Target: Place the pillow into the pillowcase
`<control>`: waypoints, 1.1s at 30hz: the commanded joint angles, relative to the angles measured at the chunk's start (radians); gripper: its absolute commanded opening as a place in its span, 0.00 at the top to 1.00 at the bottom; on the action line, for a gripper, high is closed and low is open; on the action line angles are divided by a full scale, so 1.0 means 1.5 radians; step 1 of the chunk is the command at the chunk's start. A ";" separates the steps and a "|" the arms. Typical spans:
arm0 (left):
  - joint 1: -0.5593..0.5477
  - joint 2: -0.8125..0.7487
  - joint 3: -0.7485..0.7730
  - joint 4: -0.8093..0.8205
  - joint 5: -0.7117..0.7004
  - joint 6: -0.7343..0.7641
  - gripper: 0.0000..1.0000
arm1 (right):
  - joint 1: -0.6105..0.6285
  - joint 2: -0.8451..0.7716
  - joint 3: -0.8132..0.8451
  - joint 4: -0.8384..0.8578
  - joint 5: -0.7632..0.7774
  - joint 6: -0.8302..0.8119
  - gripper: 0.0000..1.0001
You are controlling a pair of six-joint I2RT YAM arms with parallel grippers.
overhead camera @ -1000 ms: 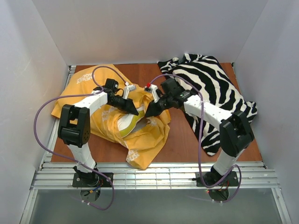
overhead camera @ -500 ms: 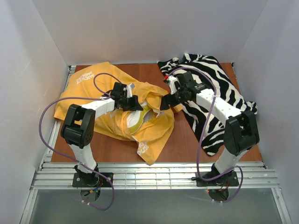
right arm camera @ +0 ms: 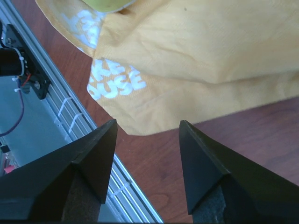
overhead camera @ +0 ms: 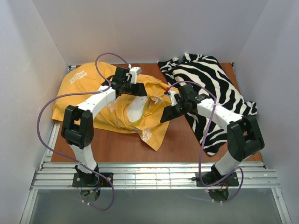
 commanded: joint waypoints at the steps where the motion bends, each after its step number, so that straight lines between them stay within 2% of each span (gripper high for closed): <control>1: -0.020 -0.072 0.047 -0.178 -0.034 0.203 0.37 | 0.023 0.022 0.016 0.083 -0.053 0.058 0.51; 2: -0.035 -0.075 0.035 -0.211 -0.058 0.259 0.37 | 0.027 0.042 0.019 0.095 -0.053 0.069 0.51; 9: -0.108 -0.109 -0.075 -0.233 -0.108 0.366 0.37 | 0.030 0.122 0.001 0.155 -0.037 0.131 0.55; 14: -0.149 -0.115 -0.140 -0.193 -0.227 0.382 0.37 | 0.031 0.169 -0.012 0.151 0.005 0.138 0.55; 15: -0.155 -0.115 -0.147 -0.187 -0.282 0.383 0.37 | 0.031 0.175 -0.012 0.141 0.018 0.137 0.55; 18: -0.176 -0.121 -0.187 -0.134 -0.371 0.404 0.37 | 0.031 0.196 -0.009 0.109 0.089 0.130 0.54; 23: -0.179 -0.085 -0.207 -0.106 -0.427 0.416 0.44 | 0.032 0.218 -0.005 0.090 0.120 0.121 0.54; 25: -0.179 -0.066 -0.215 -0.101 -0.422 0.418 0.56 | 0.033 0.217 -0.004 0.088 0.116 0.116 0.54; 26: -0.178 -0.062 -0.213 -0.101 -0.414 0.414 0.67 | 0.033 0.215 -0.001 0.084 0.112 0.112 0.54; 27: -0.177 -0.061 -0.211 -0.102 -0.401 0.411 0.92 | 0.033 0.209 0.001 0.083 0.104 0.108 0.54; 28: -0.172 -0.067 -0.206 -0.111 -0.346 0.404 1.00 | 0.032 0.189 0.004 0.084 0.087 0.104 0.53; 30: -0.156 -0.082 -0.169 -0.126 -0.277 0.358 1.00 | 0.032 0.157 0.002 0.100 0.071 0.106 0.49; 31: -0.132 -0.096 -0.151 -0.146 -0.222 0.340 1.00 | 0.033 0.116 0.001 0.110 0.073 0.108 0.48; 32: -0.115 -0.102 -0.123 -0.156 -0.125 0.298 1.00 | 0.033 0.095 0.000 0.141 0.076 0.116 0.42; 33: -0.097 -0.108 -0.115 -0.157 -0.080 0.272 1.00 | 0.032 0.076 0.004 0.148 0.086 0.120 0.39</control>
